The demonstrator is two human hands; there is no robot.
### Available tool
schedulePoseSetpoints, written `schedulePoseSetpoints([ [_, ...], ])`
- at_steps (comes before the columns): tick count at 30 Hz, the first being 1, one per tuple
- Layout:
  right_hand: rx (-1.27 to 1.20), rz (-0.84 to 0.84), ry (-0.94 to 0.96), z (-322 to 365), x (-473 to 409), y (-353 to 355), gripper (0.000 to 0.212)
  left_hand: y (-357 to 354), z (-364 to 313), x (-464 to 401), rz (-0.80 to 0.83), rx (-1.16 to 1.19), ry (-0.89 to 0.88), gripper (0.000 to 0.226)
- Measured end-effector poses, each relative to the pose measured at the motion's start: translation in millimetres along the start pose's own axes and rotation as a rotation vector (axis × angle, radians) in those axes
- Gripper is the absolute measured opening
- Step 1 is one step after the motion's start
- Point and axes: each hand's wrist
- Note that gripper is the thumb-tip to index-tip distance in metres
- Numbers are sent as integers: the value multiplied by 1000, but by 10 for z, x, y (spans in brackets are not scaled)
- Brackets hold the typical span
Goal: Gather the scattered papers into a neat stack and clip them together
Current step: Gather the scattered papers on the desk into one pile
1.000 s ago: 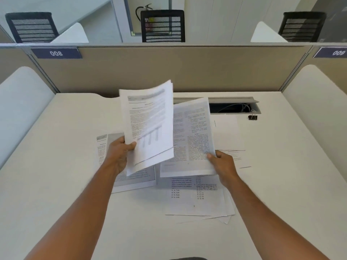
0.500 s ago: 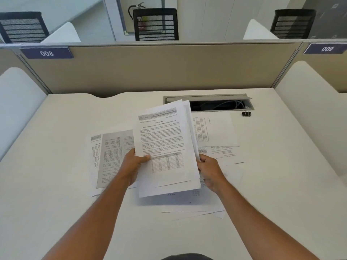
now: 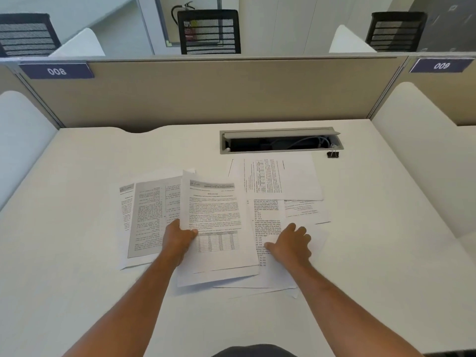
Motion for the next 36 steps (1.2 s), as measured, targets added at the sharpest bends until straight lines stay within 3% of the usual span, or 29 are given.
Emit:
schedulePoseSetpoints([
  [7, -93, 106, -69, 63, -57, 28, 102, -27, -12, 32, 80, -40, 18, 39],
  [12, -176, 121, -46, 81, -125, -41, 65, -62, -45, 40, 167, -47, 44, 36],
  [18, -533, 266, 96, 31, -264, 42, 6, -82, -31, 51, 240, -70, 67, 37],
  [26, -802, 559, 152, -5, -101, 308, 14, -125, -111, 50, 180, -58, 12, 30],
  [31, -879, 647, 227, 17, 12, 326, 14, -50, -11, -41, 136, 174, 118, 44],
  [34, -908, 605, 207, 55, -36, 364, 20, 13, 71, -51, 105, 184, 103, 36],
  [36, -808, 380, 260, 99, -204, 359, 18, 59, 113, -55, 68, 183, 110, 35],
])
Point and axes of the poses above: each hand's wrist, its own x-axis away from the middle knuckle, its own y-axis out of the back of the hand, z = x × y, and after that the axes turned 15 degrees about -y, right-handed
